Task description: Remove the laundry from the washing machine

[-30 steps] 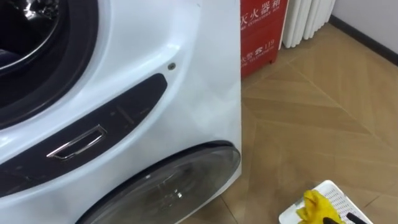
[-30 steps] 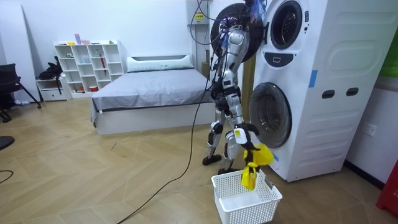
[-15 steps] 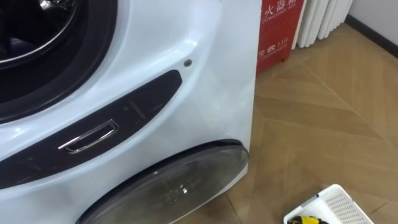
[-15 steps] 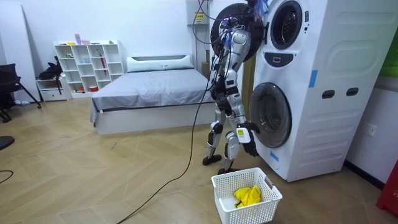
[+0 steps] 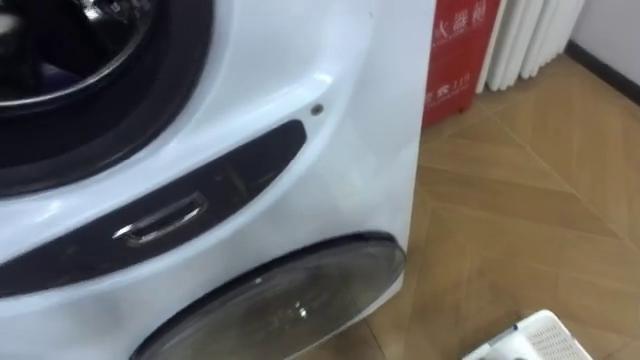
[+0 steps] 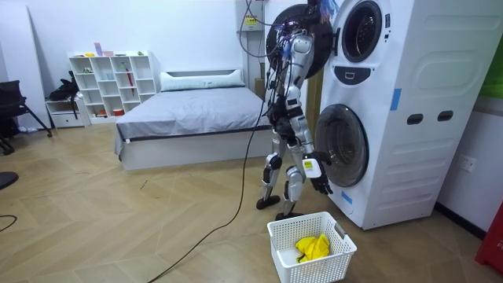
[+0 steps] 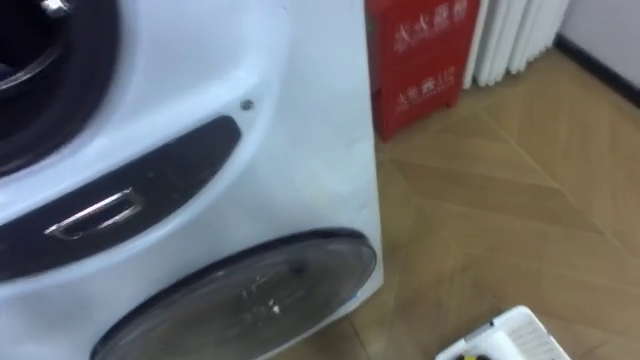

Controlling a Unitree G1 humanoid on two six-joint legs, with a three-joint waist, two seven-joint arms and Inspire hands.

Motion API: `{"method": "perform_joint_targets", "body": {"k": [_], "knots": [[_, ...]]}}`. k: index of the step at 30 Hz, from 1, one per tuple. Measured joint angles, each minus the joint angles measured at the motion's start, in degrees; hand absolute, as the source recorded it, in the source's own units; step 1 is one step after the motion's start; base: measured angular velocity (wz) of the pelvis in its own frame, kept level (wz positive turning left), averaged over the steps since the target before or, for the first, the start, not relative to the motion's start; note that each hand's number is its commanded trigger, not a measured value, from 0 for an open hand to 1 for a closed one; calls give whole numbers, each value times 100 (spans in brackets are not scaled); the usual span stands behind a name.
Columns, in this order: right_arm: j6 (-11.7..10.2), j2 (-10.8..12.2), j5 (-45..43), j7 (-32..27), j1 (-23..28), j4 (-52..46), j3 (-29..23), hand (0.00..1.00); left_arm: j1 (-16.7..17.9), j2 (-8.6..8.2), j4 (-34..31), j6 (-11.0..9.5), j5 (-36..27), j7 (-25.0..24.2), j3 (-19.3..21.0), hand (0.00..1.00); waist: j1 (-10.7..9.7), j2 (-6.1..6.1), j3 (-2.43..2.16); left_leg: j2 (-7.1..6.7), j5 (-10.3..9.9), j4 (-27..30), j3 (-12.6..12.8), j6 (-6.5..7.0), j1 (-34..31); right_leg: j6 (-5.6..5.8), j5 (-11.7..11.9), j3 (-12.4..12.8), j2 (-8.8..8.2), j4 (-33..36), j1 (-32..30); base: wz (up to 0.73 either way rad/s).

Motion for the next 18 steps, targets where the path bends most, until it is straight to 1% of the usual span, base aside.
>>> {"method": "perform_joint_targets", "body": {"k": [1, 2, 3, 4, 5, 6, 7, 8, 9, 10, 11, 12, 13, 14, 15, 16, 17, 18], "knots": [[6, 10, 15, 1, 53, 0, 2, 0, 74, 4, -73, 2, 22, -5, 11, 0, 37, -21, -13, 4, 1, 0, -15, -1, 43, -2, -13, -33, -9, -8, 55, 23], [17, 21, 20, 26, 174, 6, 2, 0, 207, 1, -179, 4, 28, -49, 93, 0, 124, -62, -34, 7, 1, 3, -59, -2, 157, -9, -38, -68, -22, -12, 180, 27], [52, 28, -6, 63, 320, 10, 21, 0, 349, 3, -281, 12, 73, -97, 132, 0, 146, -137, -19, 16, 3, 2, -161, -5, 280, -9, -69, -176, -46, -66, 381, 33], [56, 42, -22, 76, 403, 13, 29, 0, 420, 3, -317, 14, 82, -105, 131, 0, 149, -169, -32, 23, 6, 0, -214, -10, 333, -6, -78, -235, -56, -111, 475, 47], [56, 101, -63, 103, 543, 47, 68, 0, 519, 3, -326, 14, 86, -105, 151, 0, 213, -243, -58, 25, 14, -5, -271, -24, 442, -7, -122, -343, -91, -147, 642, 49], [65, 187, -133, 124, 664, 63, 130, 0, 584, -6, -336, 28, 82, -105, 202, 0, 254, -314, -72, 43, 15, -12, -301, -26, 540, -2, -140, -448, -108, -223, 803, 49], [89, 238, -186, 154, 710, 74, 158, 0, 603, -7, -336, 40, 83, -104, 212, 0, 262, -353, -72, 55, 15, -24, -325, -26, 587, 3, -147, -528, -118, -273, 894, 58], [153, 346, -277, 235, 735, 212, 210, 0, 655, -2, -329, 56, 125, -100, 229, 0, 259, -454, -68, 74, 15, -43, -429, -26, 681, 3, -158, -678, -134, -362, 1064, 62], [244, 446, -322, 298, 726, 387, 302, 0, 649, -7, -323, 60, 228, -95, 235, 0, 273, -582, -71, 82, 22, -57, -512, -37, 757, 5, -169, -776, -143, -435, 1217, 60], [273, 480, -331, 327, 719, 466, 338, 0, 662, -18, -320, 68, 272, -96, 234, 0, 280, -631, -74, 84, 22, -70, -566, -37, 785, 4, -171, -834, -150, -469, 1284, 54], [312, 548, -393, 380, 748, 593, 346, 0, 691, -59, -330, 83, 389, -98, 241, 0, 290, -725, -67, 88, 24, -97, -674, -40, 843, 11, -165, -940, -156, -562, 1418, 49], [313, 590, -477, 391, 757, 707, 346, 0, 696, -79, -377, 83, 415, -86, 393, 0, 319, -789, -67, 88, 24, -108, -779, -40, 886, 22, -158, -1028, -164, -637, 1531, 47], [313, 602, -510, 388, 779, 736, 347, 0, 693, -73, -374, 91, 421, -84, 416, 0, 341, -811, -69, 87, 24, -107, -812, -40, 908, 34, -152, -1049, -164, -684, 1596, 35], [315, 624, -599, 375, 830, 771, 351, 0, 656, -75, -373, 127, 424, -78, 440, 0, 407, -870, -51, 81, 24, -109, -901, -40, 980, 45, -146, -1125, -182, -738, 1720, 27], [316, 653, -677, 374, 844, 891, 358, 0, 651, -81, -363, 160, 433, -71, 446, 0, 417, -928, -47, 83, 24, -111, -959, -40, 1049, 58, -136, -1187, -188, -823, 1856, 23], [330, 673, -695, 372, 865, 921, 362, 0, 646, -76, -357, 171, 434, -63, 457, 0, 425, -934, -51, 81, 24, -119, -991, -40, 1083, 63, -139, -1199, -188, -849, 1911, 23], [371, 705, -701, 369, 925, 922, 399, 0, 625, -67, -339, 183, 435, -60, 458, 0, 443, -981, -62, 80, 24, -139, -1041, -40, 1133, 76, -137, -1230, -187, -911, 2002, 13], [416, 721, -718, 369, 940, 926, 487, 0, 612, -73, -320, 194, 436, -43, 457, 0, 489, -995, -50, 81, 23, -162, -1045, -40, 1177, 84, -138, -1238, -185, -955, 2059, 7]]}}
